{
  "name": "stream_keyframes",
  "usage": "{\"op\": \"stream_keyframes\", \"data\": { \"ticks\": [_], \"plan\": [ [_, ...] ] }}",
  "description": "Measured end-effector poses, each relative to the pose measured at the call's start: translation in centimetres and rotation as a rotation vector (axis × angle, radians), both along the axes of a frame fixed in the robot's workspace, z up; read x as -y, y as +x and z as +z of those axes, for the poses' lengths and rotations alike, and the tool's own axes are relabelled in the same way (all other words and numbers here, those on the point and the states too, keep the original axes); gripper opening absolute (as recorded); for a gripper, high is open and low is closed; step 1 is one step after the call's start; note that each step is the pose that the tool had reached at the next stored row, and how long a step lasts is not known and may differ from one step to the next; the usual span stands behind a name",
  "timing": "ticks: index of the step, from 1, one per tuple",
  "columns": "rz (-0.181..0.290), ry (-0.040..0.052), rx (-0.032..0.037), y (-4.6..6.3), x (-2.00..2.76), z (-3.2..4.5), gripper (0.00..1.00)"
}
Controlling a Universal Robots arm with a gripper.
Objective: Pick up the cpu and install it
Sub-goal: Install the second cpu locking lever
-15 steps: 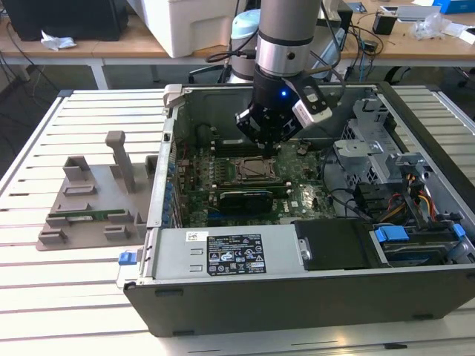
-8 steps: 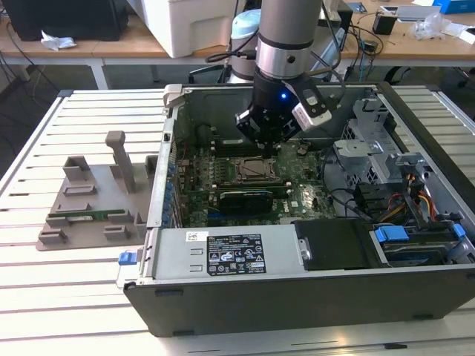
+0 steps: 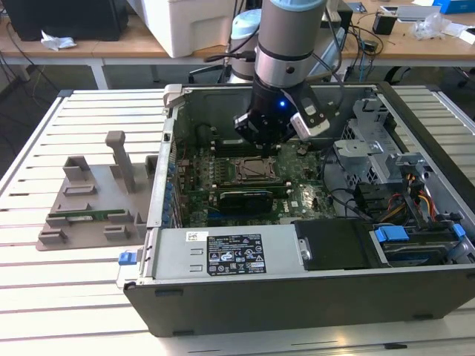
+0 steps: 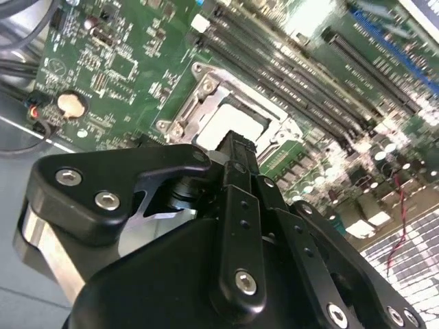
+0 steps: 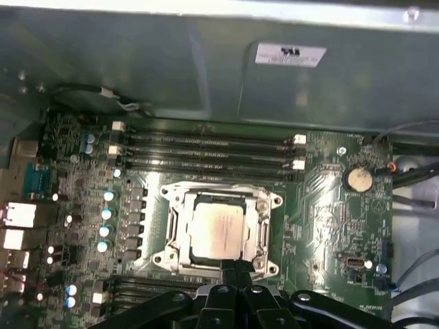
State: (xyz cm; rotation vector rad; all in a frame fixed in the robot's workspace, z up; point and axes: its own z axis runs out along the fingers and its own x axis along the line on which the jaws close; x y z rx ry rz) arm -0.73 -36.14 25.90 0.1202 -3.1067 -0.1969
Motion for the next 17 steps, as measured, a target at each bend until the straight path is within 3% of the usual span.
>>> {"op": "stream_keyframes", "data": {
  "ticks": [7,17],
  "plan": [
    [0.0,-0.0001,0.0,-0.1,0.62,-0.52,0.11],
    [0.0,0.0001,0.0,-0.2,0.7,-2.22,0.11]
  ]
}}
